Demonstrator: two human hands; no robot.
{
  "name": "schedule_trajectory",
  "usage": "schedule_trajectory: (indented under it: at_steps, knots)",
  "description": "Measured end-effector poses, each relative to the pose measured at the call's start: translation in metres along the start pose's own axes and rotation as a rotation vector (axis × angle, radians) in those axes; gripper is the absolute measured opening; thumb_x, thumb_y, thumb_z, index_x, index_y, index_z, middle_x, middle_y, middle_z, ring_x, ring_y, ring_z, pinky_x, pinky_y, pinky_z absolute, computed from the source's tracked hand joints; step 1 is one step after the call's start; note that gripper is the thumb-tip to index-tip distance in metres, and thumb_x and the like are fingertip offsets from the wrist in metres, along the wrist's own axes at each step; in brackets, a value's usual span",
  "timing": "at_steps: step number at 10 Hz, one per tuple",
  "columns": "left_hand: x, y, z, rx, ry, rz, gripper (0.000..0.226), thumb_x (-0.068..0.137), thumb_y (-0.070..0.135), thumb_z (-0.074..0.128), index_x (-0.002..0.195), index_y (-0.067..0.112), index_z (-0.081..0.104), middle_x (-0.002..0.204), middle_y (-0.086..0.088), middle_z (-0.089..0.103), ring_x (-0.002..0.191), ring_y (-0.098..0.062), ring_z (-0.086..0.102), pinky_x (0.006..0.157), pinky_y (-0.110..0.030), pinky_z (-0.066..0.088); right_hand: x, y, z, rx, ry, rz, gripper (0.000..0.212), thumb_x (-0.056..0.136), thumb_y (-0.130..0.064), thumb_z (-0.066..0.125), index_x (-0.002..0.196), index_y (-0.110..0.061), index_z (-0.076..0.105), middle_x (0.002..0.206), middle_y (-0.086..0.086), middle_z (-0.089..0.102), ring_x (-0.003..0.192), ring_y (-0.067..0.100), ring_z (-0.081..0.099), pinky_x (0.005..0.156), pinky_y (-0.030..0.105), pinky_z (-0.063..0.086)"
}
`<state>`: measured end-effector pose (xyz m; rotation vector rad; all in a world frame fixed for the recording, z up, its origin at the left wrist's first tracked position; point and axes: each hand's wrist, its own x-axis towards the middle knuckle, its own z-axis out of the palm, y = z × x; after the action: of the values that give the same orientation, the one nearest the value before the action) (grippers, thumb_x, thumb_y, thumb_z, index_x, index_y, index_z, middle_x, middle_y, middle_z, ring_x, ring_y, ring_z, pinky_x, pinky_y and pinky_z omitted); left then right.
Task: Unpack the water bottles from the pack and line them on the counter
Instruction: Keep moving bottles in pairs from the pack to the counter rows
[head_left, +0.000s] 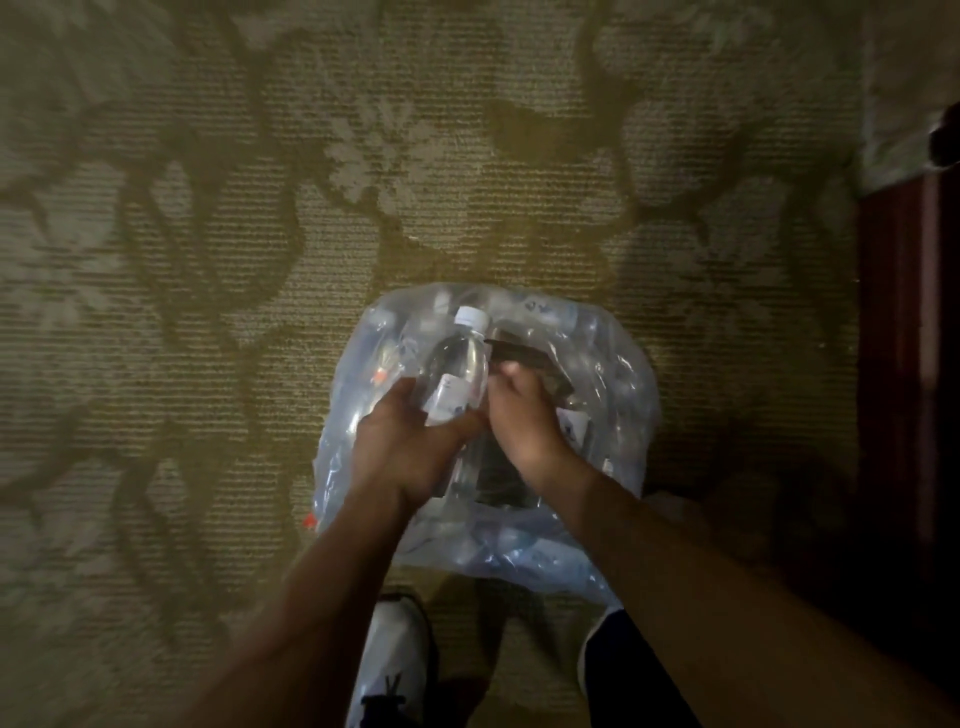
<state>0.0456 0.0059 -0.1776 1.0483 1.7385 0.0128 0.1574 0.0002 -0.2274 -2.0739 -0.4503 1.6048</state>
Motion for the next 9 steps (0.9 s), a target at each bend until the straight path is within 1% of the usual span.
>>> schedule_trajectory:
  at_steps: [1,2,3,4,5,6,7,8,9]
  knots:
    - [0.007,0.004,0.0,0.033,0.04,-0.006,0.061,0.062,0.066,0.071,0.11,0.031,0.06,0.091,0.002,0.073,0.082,-0.024,0.071,0.077,-0.051,0.06,0.014,0.003,0.006,0.086,0.032,0.157,0.025,0.098,-0.013,0.048,0.107,0.001,0.065,0.094,0.016,0.065,0.078,0.024,0.061,0.067,0.027,0.054]
    - [0.015,0.006,-0.003,-0.028,-0.005,-0.036,0.054,0.068,0.061,0.077,0.109,0.03,0.064,0.093,0.005,0.074,0.084,-0.02,0.072,0.078,-0.046,0.061,0.025,0.012,0.004,0.03,-0.016,0.25,0.023,0.092,-0.033,0.061,0.102,-0.013,0.06,0.096,0.012,0.067,0.083,0.025,0.065,0.081,0.041,0.057]
    - [0.021,0.005,-0.009,-0.037,-0.032,-0.023,0.045,0.074,0.055,0.078,0.108,0.028,0.068,0.092,0.007,0.075,0.084,-0.015,0.071,0.078,-0.038,0.061,0.02,0.028,0.001,-0.254,-0.163,0.195,0.067,0.071,-0.057,0.073,0.121,-0.022,0.045,0.114,-0.001,0.062,0.103,0.021,0.063,0.094,0.044,0.054]
    - [0.021,0.001,-0.01,-0.039,-0.055,0.003,0.049,0.074,0.063,0.074,0.107,0.028,0.069,0.093,0.005,0.076,0.085,-0.015,0.073,0.08,-0.04,0.061,0.013,0.035,0.015,-0.459,-0.152,0.081,0.054,0.097,-0.03,0.058,0.141,-0.009,0.036,0.13,0.014,0.056,0.117,0.032,0.057,0.1,0.04,0.048]
    - [0.015,-0.001,-0.008,-0.051,-0.075,-0.024,0.066,0.064,0.08,0.065,0.106,0.029,0.068,0.094,0.002,0.077,0.085,-0.019,0.074,0.071,-0.041,0.062,0.009,0.04,0.027,-0.622,-0.095,0.044,0.048,0.102,-0.023,0.048,0.144,-0.002,0.038,0.134,0.02,0.055,0.121,0.035,0.056,0.096,0.038,0.044]
    - [0.01,0.005,-0.007,-0.115,-0.096,-0.063,0.061,0.072,0.076,0.065,0.109,0.028,0.067,0.092,-0.002,0.078,0.078,-0.02,0.075,0.046,-0.026,0.052,0.01,0.05,0.023,-0.524,-0.071,0.016,0.052,0.098,-0.028,0.057,0.143,-0.007,0.041,0.131,0.016,0.058,0.117,0.032,0.058,0.093,0.036,0.046]
    - [0.001,0.008,-0.008,-0.217,-0.097,-0.083,0.062,0.074,0.074,0.067,0.109,0.023,0.07,0.086,-0.003,0.079,0.074,-0.021,0.077,0.051,-0.029,0.054,-0.002,0.051,0.018,-0.281,-0.04,0.05,0.066,0.088,-0.039,0.071,0.141,-0.012,0.042,0.128,0.013,0.06,0.116,0.031,0.06,0.097,0.041,0.05]
    - [-0.012,0.009,-0.007,-0.3,-0.072,-0.129,0.077,0.066,0.082,0.064,0.112,0.021,0.07,0.088,-0.004,0.079,0.077,-0.022,0.076,0.055,-0.029,0.051,-0.021,0.042,0.007,-0.012,-0.008,0.003,0.08,0.068,-0.059,0.082,0.134,-0.027,0.048,0.125,0.001,0.063,0.114,0.021,0.062,0.095,0.044,0.054]
    - [-0.033,0.015,-0.003,-0.338,-0.075,-0.173,0.08,0.07,0.084,0.057,0.11,0.017,0.072,0.089,-0.006,0.079,0.075,-0.021,0.076,0.052,-0.025,0.051,-0.033,0.026,-0.007,0.035,0.039,0.063,0.063,0.077,-0.041,0.081,0.132,-0.027,0.051,0.117,-0.003,0.067,0.106,0.019,0.064,0.092,0.04,0.054]
